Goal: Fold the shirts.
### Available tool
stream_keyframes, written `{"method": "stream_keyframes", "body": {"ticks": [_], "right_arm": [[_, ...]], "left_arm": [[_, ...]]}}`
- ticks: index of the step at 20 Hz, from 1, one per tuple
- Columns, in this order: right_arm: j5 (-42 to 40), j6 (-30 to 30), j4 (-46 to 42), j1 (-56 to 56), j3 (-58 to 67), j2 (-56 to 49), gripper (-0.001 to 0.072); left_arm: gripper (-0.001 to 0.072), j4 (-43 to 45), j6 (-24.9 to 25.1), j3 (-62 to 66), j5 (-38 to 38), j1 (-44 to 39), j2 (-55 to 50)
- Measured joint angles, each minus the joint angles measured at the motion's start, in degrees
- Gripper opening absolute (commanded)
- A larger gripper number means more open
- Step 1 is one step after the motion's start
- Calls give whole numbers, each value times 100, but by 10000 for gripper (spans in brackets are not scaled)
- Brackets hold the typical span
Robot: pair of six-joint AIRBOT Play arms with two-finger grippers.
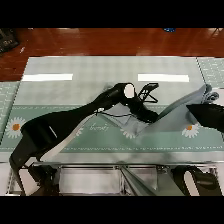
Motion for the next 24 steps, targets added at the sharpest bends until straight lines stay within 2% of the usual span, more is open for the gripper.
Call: {"method": "stream_keyframes", "body": {"ticks": [3,7,12,17,18,19,20,21,24], "right_arm": [[-70,13,85,2,0,-275,22],[-457,-396,704,247,13,-1060,22],[-1425,-944,1327,1478,573,-2874,23],[-1910,-1143,1508,2594,2011,-5261,23],[-1965,-1152,1545,2771,2315,-5727,38],[-1996,-1158,1558,2922,2586,-6153,166],[-2026,-1158,1589,3040,2815,-6511,324],[-2061,-1158,1663,3143,3032,-6854,379],[-1915,-1165,1862,3314,3386,-7477,380]], "left_arm": [[20,155,-39,127,-319,592,181],[21,793,-94,57,-787,1954,1123],[21,1198,-42,-955,-942,3757,3239],[21,1246,59,-2898,-579,4461,5534],[21,1193,57,-3324,-461,4496,5943],[21,1119,35,-3713,-358,4516,6266],[21,1075,-9,-4118,-245,4524,6572],[21,997,-31,-4463,-149,4516,6802],[21,782,-81,-5355,105,4433,7178]]}}
